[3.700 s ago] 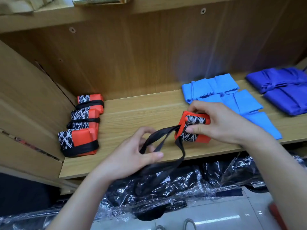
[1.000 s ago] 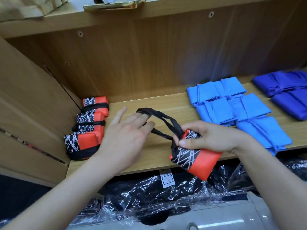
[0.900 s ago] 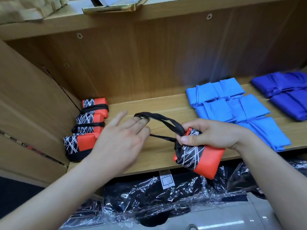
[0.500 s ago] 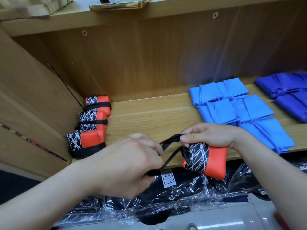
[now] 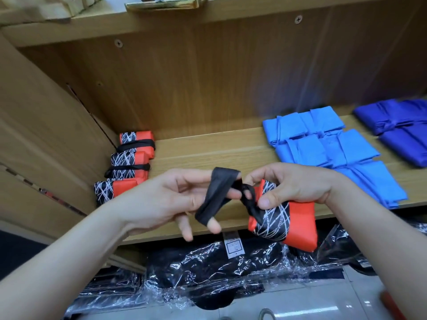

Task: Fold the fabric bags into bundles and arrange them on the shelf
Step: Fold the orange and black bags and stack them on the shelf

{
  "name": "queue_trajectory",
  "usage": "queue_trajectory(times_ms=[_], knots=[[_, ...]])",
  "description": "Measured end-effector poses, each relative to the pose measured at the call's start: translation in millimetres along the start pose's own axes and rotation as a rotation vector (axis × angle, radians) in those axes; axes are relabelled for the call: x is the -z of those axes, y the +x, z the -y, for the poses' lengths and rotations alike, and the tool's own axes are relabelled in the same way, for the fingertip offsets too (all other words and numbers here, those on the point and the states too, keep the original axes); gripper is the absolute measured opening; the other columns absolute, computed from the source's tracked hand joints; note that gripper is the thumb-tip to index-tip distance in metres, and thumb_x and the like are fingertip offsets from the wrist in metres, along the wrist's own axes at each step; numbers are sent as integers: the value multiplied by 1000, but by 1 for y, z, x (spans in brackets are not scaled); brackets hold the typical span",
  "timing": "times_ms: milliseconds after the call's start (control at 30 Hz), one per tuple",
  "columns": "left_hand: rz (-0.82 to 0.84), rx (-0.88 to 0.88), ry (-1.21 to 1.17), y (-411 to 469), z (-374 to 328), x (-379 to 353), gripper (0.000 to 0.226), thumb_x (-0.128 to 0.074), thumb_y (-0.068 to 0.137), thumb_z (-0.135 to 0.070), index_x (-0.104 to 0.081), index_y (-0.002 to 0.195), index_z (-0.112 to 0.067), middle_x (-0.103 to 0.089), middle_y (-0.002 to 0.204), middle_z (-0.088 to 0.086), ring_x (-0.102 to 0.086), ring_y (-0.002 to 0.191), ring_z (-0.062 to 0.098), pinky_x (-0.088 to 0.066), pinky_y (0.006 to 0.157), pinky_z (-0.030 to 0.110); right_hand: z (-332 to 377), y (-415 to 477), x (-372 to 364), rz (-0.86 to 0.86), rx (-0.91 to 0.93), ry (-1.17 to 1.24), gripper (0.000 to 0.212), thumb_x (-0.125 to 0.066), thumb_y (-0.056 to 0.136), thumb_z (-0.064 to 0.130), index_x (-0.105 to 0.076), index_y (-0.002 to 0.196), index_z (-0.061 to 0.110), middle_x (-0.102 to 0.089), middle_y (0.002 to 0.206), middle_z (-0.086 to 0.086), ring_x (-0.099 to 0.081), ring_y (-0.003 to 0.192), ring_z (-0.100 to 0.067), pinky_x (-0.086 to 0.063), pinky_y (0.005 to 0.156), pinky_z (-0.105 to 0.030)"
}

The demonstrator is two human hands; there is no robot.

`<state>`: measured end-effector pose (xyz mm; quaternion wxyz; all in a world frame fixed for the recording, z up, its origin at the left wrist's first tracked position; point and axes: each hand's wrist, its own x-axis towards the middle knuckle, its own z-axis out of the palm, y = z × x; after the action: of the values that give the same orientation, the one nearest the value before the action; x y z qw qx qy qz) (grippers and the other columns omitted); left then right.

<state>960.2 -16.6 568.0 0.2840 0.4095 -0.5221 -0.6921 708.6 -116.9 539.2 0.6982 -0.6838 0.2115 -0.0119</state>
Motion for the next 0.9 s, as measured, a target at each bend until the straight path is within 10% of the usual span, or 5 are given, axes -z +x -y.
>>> queue_trajectory(times_ms=[267,467,700,900], knots=[[-220,6,-83,8,6,-8,47,-62,80,-7,-64,122,-29,-70,120,3,-73,67,18,-48,36,18,14,-18,-21,-323,43,-437,52,-79,80,32,-47,120,40,-56,84,0,-52,71,-13,-46,69,-29],[-288,-79,-53,27,16,-24,45,-68,62,-45,-72,107,-40,-73,87,-5,-63,54,9,-41,39,13,21,-10,-34,-254,13,-571,67,-77,81,31,-40,131,58,-49,127,41,-40,120,23,-29,103,-5],[-252,-12,-159,33,21,-37,36,-59,90,-34,-62,123,-46,-69,90,-7,-52,53,9,-24,36,13,6,-7,-31,-402,68,-435,38,-81,75,39,-69,111,35,-71,104,3,-66,97,-19,-49,94,-47],[-179,-87,-226,27,30,-34,62,-66,71,-25,-57,130,-44,-65,113,6,-56,62,13,-27,35,13,2,-9,-29,-430,114,-382,27,-81,77,30,-74,103,31,-73,96,4,-67,89,-18,-52,87,-37]])
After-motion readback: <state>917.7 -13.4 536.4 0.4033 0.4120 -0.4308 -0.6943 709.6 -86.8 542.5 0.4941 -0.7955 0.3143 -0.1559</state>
